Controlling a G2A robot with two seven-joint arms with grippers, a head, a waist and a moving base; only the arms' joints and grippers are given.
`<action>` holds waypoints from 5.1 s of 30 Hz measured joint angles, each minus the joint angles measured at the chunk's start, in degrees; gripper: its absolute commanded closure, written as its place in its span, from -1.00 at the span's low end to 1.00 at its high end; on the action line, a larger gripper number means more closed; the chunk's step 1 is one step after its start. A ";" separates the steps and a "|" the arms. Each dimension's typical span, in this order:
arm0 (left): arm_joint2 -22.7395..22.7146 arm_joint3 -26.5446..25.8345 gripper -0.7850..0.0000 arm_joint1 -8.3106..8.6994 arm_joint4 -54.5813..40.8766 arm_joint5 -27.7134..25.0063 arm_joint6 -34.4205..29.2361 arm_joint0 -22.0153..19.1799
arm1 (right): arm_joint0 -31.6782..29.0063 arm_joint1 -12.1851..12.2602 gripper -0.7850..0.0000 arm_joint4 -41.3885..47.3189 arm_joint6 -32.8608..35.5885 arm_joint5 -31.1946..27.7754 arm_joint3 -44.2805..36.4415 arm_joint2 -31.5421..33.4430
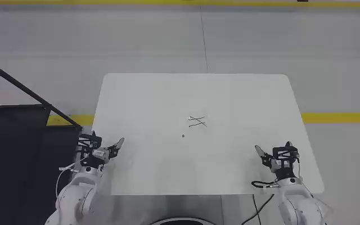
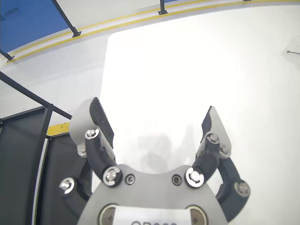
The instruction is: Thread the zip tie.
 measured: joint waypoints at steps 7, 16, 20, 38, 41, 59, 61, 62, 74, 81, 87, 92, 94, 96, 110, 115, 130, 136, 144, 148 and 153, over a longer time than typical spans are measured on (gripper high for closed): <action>-0.56 0.68 -1.00 0.13 -3.15 -6.91 -0.27 -1.40 | 0.14 -0.03 -1.00 -1.56 -1.50 -1.71 -0.36 -0.36; -2.16 -0.46 -1.00 0.87 -7.39 -19.20 -7.29 -5.57 | -0.02 0.45 -1.00 -3.24 -0.17 -10.19 -4.19 0.88; -1.05 -1.62 -1.00 1.25 -7.80 -25.20 -12.38 -8.48 | 0.38 0.65 -1.00 -4.57 1.02 -13.49 -6.71 0.71; 1.70 -1.67 -1.00 1.50 -9.88 -29.42 -18.85 -14.76 | -0.03 0.89 -1.00 -7.08 0.08 -17.06 -9.15 0.62; 3.24 0.66 -1.00 1.55 -14.56 -33.26 -21.36 -16.87 | 0.20 0.86 -1.00 -6.80 0.05 -17.00 -8.89 0.49; 16.55 7.15 -1.00 0.74 -30.39 -31.16 -45.25 -37.67 | 0.90 0.75 -1.00 -8.14 1.08 -16.50 -8.39 -0.64; 16.52 7.18 -1.00 0.74 -30.75 -31.09 -45.28 -37.65 | 0.89 0.75 -1.00 -8.14 1.08 -16.50 -8.39 -0.64; 16.52 7.18 -1.00 0.74 -30.78 -31.08 -45.29 -37.65 | 0.89 0.75 -1.00 -8.15 1.07 -16.51 -8.39 -0.64; 19.13 2.76 -1.00 0.99 -10.75 -29.81 -34.23 -36.83 | 0.98 0.72 -1.00 -7.85 0.53 -16.88 -8.18 -0.82; 24.15 6.05 -1.00 -0.07 -14.34 -26.42 -38.64 -40.46 | 0.97 0.70 -1.00 -7.82 0.53 -17.00 -8.16 -0.80; 28.65 8.92 -1.00 -1.37 -24.98 -21.40 -46.90 -44.41 | 1.15 0.66 -1.00 -7.67 0.81 -16.87 -8.02 -0.85; 28.57 8.88 -1.00 -1.35 -23.58 -21.52 -46.44 -44.31 | 1.26 0.58 -1.00 -7.06 1.35 -16.08 -8.02 -0.91; 28.57 8.88 -1.00 -1.34 -23.61 -21.52 -46.44 -44.31 | 1.26 0.58 -1.00 -7.07 1.35 -16.09 -8.02 -0.92; 28.57 8.87 -1.00 -1.34 -23.65 -21.52 -46.45 -44.31 | 1.25 0.58 -1.00 -7.08 1.34 -16.10 -8.02 -0.92; 34.10 13.06 -1.00 -4.14 -30.16 -0.01 -49.97 -48.00 | 1.25 0.58 -1.00 -7.09 1.33 -16.11 -8.02 -0.91; 35.37 14.91 -1.00 -5.12 -34.78 5.21 -52.90 -49.87 | 1.25 0.58 -1.00 -7.08 1.33 -16.11 -8.02 -0.91; 35.82 14.98 -1.00 -5.89 -36.07 12.00 -50.27 -49.50 | 1.25 0.58 -1.00 -7.08 1.33 -16.11 -8.02 -0.91; 38.69 15.64 -0.38 -7.33 -35.79 21.43 -49.52 -51.60 | 1.25 0.58 -1.00 -7.08 1.33 -16.11 -8.02 -0.91; 41.12 18.98 0.15 -8.91 -36.99 26.45 -49.69 -54.22 | 1.25 0.58 -1.00 -7.08 1.33 -16.11 -8.02 -0.91; 41.98 21.21 0.19 -9.69 -37.94 27.50 -49.14 -55.52 | 1.25 0.58 -1.00 -7.08 1.33 -16.11 -8.02 -0.91; 42.78 23.54 0.23 -10.60 -38.91 28.31 -48.17 -56.94 | 1.25 0.58 -1.00 -7.08 1.33 -16.11 -8.02 -0.91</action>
